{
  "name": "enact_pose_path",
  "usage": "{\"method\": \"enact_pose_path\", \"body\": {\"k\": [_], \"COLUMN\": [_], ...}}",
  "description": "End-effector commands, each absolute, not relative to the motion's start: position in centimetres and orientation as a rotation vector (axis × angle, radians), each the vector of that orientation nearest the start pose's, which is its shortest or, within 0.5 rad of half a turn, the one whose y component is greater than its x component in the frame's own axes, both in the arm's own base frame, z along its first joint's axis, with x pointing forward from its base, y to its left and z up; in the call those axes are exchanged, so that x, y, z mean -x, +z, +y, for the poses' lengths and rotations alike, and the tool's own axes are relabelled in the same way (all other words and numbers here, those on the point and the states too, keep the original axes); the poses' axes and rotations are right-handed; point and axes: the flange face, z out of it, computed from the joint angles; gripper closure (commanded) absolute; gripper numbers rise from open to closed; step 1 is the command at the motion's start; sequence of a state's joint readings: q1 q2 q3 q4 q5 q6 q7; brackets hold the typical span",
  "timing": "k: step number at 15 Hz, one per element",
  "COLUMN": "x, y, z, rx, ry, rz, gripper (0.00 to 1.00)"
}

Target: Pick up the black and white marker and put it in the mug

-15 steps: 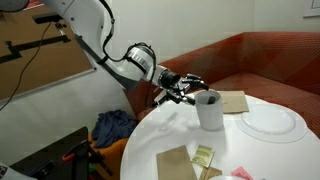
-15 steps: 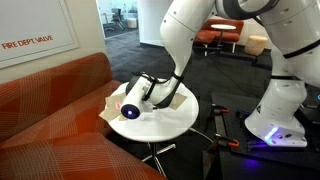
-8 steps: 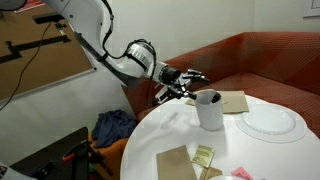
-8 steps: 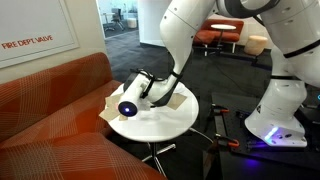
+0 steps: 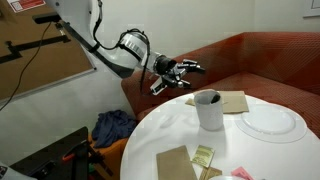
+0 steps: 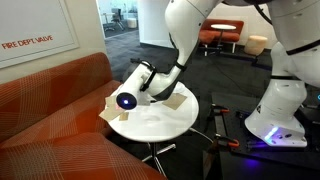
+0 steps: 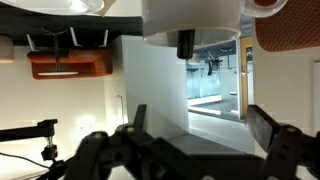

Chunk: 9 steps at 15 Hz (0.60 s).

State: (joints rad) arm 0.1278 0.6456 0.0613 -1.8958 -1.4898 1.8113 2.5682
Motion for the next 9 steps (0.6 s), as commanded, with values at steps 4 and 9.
{"method": "enact_pose_path", "body": {"k": [4,9], "x": [-57.6,-57.2], "y": [24.3,27.8], "z": [4.8,5.7], "rx": [-1.536,-1.523], "ry": [1.224,1.253], "rz": [-1.275,-1.263], "gripper": [0.00,0.00]}}
